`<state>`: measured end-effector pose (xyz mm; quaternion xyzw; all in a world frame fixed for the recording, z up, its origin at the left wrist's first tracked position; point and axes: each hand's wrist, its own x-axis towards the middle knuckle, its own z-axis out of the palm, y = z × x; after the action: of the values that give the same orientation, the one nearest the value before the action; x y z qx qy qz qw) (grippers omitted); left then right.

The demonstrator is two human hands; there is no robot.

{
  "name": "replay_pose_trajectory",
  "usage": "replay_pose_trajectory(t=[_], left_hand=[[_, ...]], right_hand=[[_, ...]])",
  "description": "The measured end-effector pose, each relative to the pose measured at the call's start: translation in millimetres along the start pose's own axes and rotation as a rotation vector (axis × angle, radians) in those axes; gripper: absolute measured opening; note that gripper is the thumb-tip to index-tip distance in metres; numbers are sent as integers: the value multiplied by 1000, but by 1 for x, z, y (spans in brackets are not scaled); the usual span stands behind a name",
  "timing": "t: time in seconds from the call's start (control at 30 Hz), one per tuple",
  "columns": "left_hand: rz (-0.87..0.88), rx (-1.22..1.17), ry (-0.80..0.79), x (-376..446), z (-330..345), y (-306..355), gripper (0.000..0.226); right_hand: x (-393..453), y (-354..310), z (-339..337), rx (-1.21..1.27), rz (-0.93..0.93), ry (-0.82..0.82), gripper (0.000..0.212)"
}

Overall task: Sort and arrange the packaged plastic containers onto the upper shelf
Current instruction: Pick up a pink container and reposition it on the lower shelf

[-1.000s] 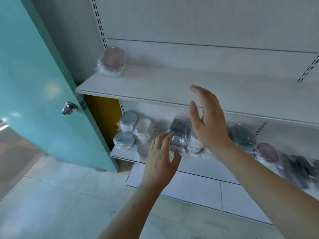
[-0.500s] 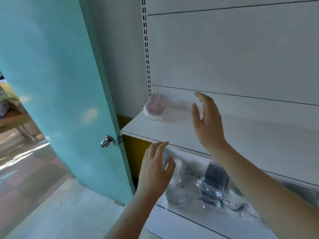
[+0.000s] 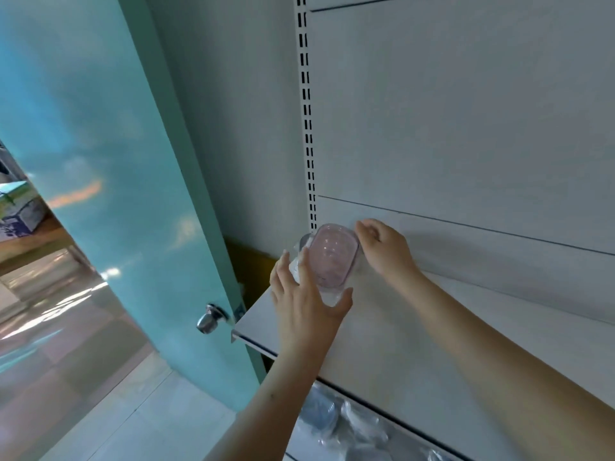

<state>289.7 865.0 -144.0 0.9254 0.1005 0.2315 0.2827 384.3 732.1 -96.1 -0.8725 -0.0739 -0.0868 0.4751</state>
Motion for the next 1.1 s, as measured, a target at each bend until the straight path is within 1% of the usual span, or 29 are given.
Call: replay_pose_trajectory(t=[0.07,0.1,0.17,0.2,0.27,0.3,0.33,0.43,0.5,0.53,0.57,0.6,0.67,0.77,0.8,0.9,1.0,1.1], left_hand=[[-53,-107,-57,10,6,-3,110],[-57,-161,-75,13,4,-7,110],[-42,-258,-87,14,-7,-21,104],[-43,-311,-81,13,-15,-32,99],[-55,-383,-46,11,-33,-55,91],[-71,-386,-23,11,-42,-66,88],[-90,-382,2,11,-48,-76,86],[-125,-421,9,17,-55,-90,84],[-124,-440,-21,20,-51,-93,84],[-119,-448,-32,20,-49,-94,85],[-111,-452,-42,19,-47,-96,85],[-99,-452,-48,18,-47,-96,87],[-73,-442,-54,15,-48,-97,89],[-38,-452,-65,13,-48,-104,91],[-24,-456,-72,12,-49,-107,90],[14,-464,-106,12,-50,-113,89],[47,-472,-127,7,-54,-116,92],[101,-471,-146,2,-60,-115,92]], right_hand=[[5,7,5,24,-7,32,48],[7,8,5,63,-4,53,50],[9,10,1,156,20,86,45],[9,10,-1,146,18,115,41],[8,13,-1,49,-23,158,28],[7,16,2,-19,-43,142,22],[7,18,7,-98,-54,99,27],[4,21,25,-250,-78,-74,81],[4,21,34,-353,-109,-142,113],[4,22,37,-434,-116,-156,125],[4,23,37,-512,-115,-157,129],[4,23,37,-564,-108,-144,126],[4,23,34,-587,-96,-121,114],[-3,20,26,-497,-24,-165,108],[-9,20,24,-449,-3,-158,106],[-35,21,17,-412,-30,-40,101],[-63,27,8,-431,-157,145,109],[-92,26,-11,-523,-244,232,118]])
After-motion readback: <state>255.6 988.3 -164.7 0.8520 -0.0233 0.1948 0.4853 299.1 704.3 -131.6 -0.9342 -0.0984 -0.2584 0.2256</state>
